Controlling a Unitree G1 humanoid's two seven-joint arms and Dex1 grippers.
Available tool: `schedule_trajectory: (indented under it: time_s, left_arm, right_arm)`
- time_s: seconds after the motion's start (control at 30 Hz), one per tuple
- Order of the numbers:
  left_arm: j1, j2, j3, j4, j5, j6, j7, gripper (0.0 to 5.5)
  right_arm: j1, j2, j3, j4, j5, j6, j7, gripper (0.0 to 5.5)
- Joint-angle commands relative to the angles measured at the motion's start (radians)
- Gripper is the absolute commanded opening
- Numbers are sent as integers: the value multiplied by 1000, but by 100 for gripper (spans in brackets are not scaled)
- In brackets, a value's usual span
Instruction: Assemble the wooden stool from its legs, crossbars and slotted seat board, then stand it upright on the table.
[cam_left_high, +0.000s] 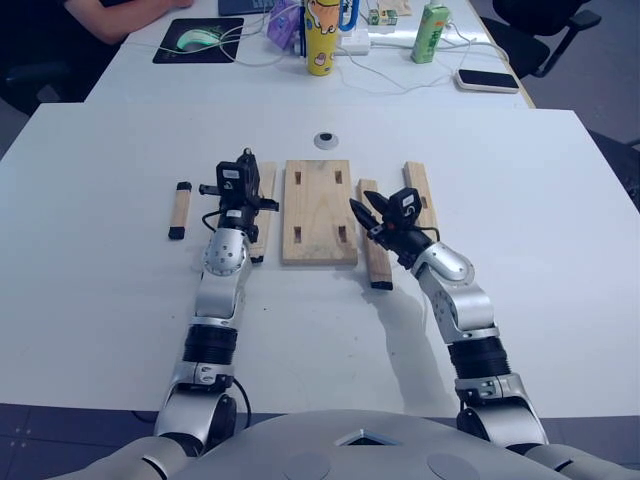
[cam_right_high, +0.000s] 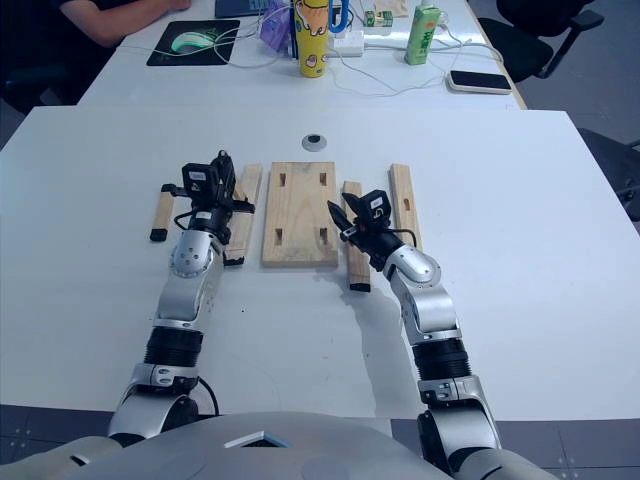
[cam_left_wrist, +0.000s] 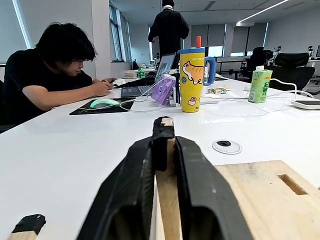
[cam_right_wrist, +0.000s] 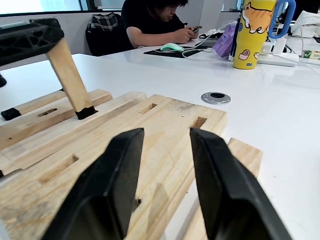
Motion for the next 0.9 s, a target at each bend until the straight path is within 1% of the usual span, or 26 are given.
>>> schedule_trajectory:
  time_s: [0.03, 0.23, 0.37, 0.43, 0.53, 0.7, 0.73, 0.9]
  left_arm:
    - [9, 4, 15, -75, -6, 4, 1, 135]
    - [-9, 22, 52, -241, -13, -9, 10, 135]
    - [-94, 41, 96, -304, -23, 44, 23, 135]
    - [-168, 42, 131, -270, -72, 70, 14, 135]
    - [-255, 60, 152, -152, -147, 120, -60, 93]
    - [-305, 58, 138, -40, -195, 126, -134, 11]
    - [-314, 52, 136, -24, -201, 125, -141, 2]
    - [-355, 45, 114, 25, -200, 92, -170, 2]
  right_arm:
    - [6, 3, -3, -7, 1, 13, -3, 170]
    - [1, 7, -8, 10, 4, 9, -5, 170]
    - [-1, 10, -6, 22, 0, 5, -5, 170]
    - [-5, 11, -5, 30, -3, 1, -5, 170]
    - [-19, 13, -4, 47, -9, -6, -7, 170]
    - [-37, 13, -5, 72, -17, -17, -14, 170]
    - [-39, 15, -4, 77, -18, -20, -16, 170]
    - [-43, 28, 3, 91, -27, -34, -26, 170]
